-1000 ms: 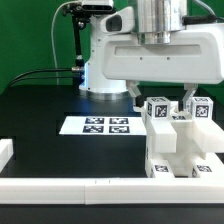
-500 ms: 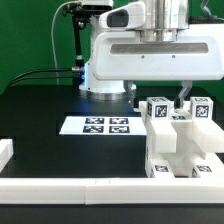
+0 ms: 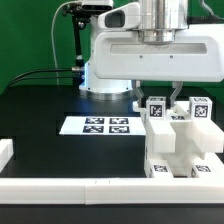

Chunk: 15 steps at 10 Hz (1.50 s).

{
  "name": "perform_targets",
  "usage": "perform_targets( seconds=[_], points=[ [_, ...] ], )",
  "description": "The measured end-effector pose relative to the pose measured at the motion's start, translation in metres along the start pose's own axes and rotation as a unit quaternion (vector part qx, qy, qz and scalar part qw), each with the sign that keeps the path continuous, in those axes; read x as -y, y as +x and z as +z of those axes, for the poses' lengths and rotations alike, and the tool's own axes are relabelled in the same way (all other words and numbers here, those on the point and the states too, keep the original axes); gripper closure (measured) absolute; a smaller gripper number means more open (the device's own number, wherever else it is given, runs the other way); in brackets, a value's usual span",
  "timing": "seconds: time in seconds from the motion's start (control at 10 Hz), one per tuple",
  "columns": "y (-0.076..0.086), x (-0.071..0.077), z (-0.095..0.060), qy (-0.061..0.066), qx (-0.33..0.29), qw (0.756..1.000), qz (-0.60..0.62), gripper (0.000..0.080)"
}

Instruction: Assemble chair

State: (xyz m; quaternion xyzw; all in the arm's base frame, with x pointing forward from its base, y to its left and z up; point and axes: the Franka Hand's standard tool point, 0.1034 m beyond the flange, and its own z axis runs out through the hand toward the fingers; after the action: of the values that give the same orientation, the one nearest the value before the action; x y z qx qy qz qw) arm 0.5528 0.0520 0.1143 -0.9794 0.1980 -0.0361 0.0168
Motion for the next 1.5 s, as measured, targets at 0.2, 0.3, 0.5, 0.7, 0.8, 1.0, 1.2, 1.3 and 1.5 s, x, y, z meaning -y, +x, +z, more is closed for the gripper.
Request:
perform_targets(
  seconds=[0.2, 0.3, 0.5, 0.7, 0.8, 1.0, 1.2, 1.3, 1.5],
  points=[
    [-0.0003, 0.0002, 0.0, -0.002, 0.002, 0.989, 0.146, 0.0518],
    [-0.001, -0.0002, -0.0002, -0.005, 0.008, 0.978, 0.207, 0.0518],
    [-0.0018, -0.001, 0.0004, 0.017, 0.024, 0.918, 0.396, 0.0517],
    [-0.0025, -0.0003, 0.0006, 0.018, 0.027, 0.897, 0.44, 0.0517],
    [-0.0026, -0.0008, 0.0007, 0.018, 0.03, 0.874, 0.485, 0.0517],
    [-0.003, -0.0019, 0.0012, 0.022, 0.046, 0.792, 0.608, 0.0516],
    [-0.0039, -0.0008, 0.0015, 0.027, 0.049, 0.731, 0.68, 0.0515],
    [-0.0046, -0.0009, 0.0014, 0.026, 0.05, 0.712, 0.7, 0.0515],
    [-0.0053, -0.0012, 0.0014, 0.025, 0.051, 0.713, 0.699, 0.0515]
  ],
)
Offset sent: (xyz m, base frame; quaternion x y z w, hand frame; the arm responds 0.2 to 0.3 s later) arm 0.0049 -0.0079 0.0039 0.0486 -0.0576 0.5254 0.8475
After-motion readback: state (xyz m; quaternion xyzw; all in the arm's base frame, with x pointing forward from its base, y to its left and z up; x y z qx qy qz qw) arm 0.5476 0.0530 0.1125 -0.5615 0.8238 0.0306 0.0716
